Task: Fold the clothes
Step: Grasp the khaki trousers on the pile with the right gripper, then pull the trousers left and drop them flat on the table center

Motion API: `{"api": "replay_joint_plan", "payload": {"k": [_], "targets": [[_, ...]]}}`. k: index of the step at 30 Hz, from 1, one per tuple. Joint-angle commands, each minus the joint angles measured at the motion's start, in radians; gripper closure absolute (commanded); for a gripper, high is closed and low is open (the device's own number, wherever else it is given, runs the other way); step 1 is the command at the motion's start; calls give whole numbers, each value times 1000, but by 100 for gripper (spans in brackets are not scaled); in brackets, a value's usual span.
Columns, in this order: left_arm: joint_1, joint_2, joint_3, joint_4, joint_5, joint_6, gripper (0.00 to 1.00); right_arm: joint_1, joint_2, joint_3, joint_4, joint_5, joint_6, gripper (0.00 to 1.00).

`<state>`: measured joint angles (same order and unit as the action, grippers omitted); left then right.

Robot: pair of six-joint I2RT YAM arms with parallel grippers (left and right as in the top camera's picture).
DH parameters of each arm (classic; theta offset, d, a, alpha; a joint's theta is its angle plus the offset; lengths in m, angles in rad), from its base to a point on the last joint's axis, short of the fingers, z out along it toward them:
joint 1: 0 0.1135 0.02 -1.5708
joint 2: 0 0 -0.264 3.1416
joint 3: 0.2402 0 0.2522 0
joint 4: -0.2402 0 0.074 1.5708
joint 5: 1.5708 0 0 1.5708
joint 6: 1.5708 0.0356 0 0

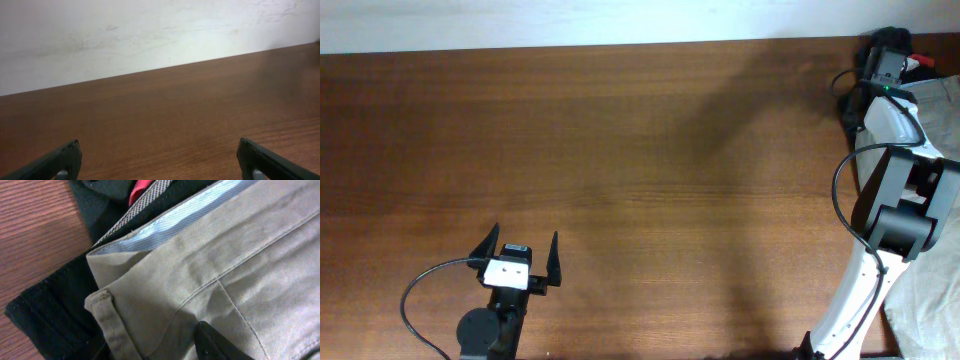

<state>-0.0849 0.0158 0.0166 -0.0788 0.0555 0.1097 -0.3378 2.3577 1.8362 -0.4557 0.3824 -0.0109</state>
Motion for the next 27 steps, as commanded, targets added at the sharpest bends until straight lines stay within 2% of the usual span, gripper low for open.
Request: {"api": "replay_joint_plan", "payload": {"k": [1, 4, 6, 9, 11, 15, 19, 22, 27], "targets": [[-5, -4, -7, 1, -3, 12, 1, -18, 34, 15, 6, 3, 0, 52], [-5, -4, -7, 1, -2, 13, 1, -18, 34, 15, 3, 3, 27, 96], [-5, -4, -7, 1, -2, 12, 1, -18, 33, 15, -13, 3, 31, 96], [-5, -4, -7, 1, -2, 12, 1, -37, -1, 15, -37, 5, 149, 96], [-5, -4, -7, 2, -3, 12, 1, -79, -80, 15, -58, -75, 209, 96], [-5, -4, -7, 1, -2, 12, 1, -119, -249, 15, -95, -87, 214, 96], [-5, -4, -7, 2, -2, 12, 1, -96, -375, 15, -120, -128, 207, 96], [-5, -4, -7, 1, -2, 13, 1, -29, -440, 15, -151, -216, 206, 96], [-5, -4, -7, 1, -2, 12, 1, 237, -455, 15, -217, -356, 245, 96]]}}
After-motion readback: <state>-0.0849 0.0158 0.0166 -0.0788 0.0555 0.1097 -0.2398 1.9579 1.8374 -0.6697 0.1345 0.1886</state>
